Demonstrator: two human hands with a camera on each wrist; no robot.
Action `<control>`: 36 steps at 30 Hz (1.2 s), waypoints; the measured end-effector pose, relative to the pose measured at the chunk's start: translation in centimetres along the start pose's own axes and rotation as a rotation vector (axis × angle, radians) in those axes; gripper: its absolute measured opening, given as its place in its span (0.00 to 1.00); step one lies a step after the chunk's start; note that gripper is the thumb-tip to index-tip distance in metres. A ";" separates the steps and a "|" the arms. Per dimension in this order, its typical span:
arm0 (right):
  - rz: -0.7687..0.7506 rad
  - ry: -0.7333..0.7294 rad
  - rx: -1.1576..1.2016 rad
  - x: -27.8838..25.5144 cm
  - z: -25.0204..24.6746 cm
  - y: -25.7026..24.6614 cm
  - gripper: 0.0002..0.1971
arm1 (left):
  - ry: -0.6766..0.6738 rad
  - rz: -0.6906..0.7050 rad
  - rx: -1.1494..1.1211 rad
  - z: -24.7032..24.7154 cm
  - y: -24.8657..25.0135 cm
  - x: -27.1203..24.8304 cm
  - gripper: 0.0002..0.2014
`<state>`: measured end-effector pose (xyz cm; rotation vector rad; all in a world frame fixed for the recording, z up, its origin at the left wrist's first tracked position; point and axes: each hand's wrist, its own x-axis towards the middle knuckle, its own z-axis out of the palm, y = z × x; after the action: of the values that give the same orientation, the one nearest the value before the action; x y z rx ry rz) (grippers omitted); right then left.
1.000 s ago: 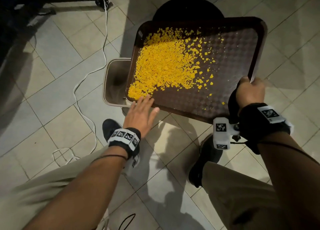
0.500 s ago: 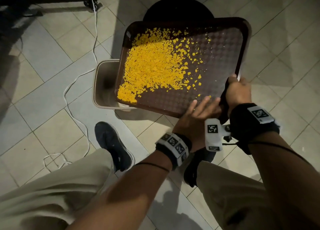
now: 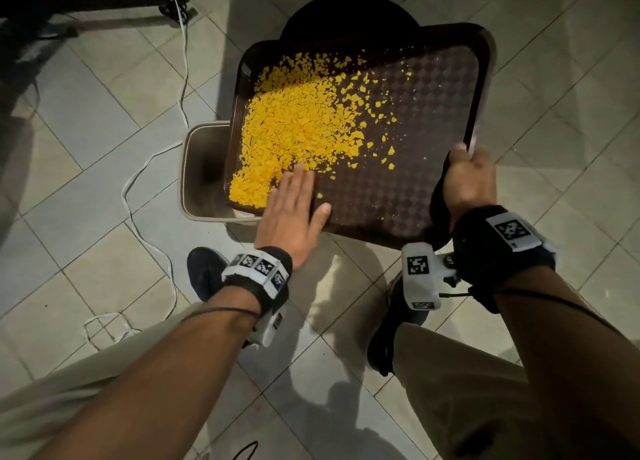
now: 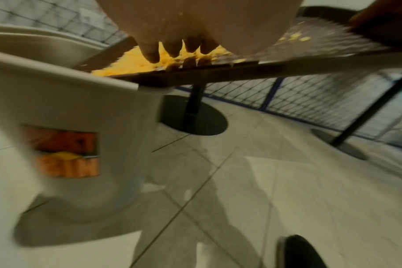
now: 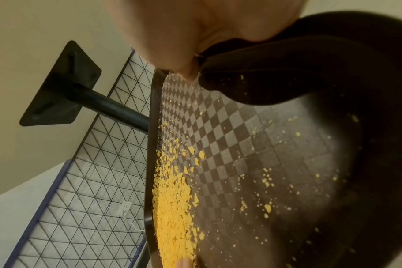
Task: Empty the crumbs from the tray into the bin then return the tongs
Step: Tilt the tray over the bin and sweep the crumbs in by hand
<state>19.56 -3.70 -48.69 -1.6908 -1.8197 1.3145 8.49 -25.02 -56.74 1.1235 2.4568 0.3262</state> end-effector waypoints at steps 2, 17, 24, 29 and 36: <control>0.003 -0.006 -0.002 -0.2 0.2 0.0 0.20 | 0.054 0.174 -0.015 0.3 3.5 -0.6 0.30; -0.011 0.031 -0.074 -1.0 0.0 0.0 0.19 | -0.047 0.105 0.083 -0.6 2.7 4.6 0.37; -0.013 0.028 -0.070 -1.1 -0.1 -0.3 0.18 | 0.010 0.076 -0.012 -1.3 0.0 2.1 0.31; -0.005 0.041 -0.049 -1.5 0.1 -0.5 0.18 | 0.023 0.458 0.059 -0.3 8.2 1.9 0.29; -0.039 0.081 -0.031 -1.6 0.2 -0.4 0.17 | 0.000 0.378 0.129 -2.1 9.9 7.6 0.35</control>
<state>19.54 -5.13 -47.92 -1.6897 -1.8259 1.1902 9.64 -12.96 -53.28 1.6451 2.2823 0.2788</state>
